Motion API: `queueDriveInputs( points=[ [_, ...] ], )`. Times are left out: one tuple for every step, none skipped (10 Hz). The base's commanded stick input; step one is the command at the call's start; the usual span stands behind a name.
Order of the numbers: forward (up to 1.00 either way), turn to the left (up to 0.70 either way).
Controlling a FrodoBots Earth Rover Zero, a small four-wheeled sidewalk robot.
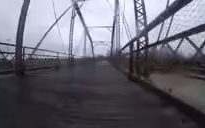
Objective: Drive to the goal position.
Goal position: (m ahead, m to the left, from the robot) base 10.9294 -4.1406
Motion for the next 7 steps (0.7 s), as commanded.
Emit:
queueDriveInputs(
  points=[
    [1.0,0.02],
    [1.0,0.02],
    [1.0,0.03],
    [1.0,0.02],
    [1.0,0.03],
    [1.0,0.03],
    [1.0,0.03]
  ],
)
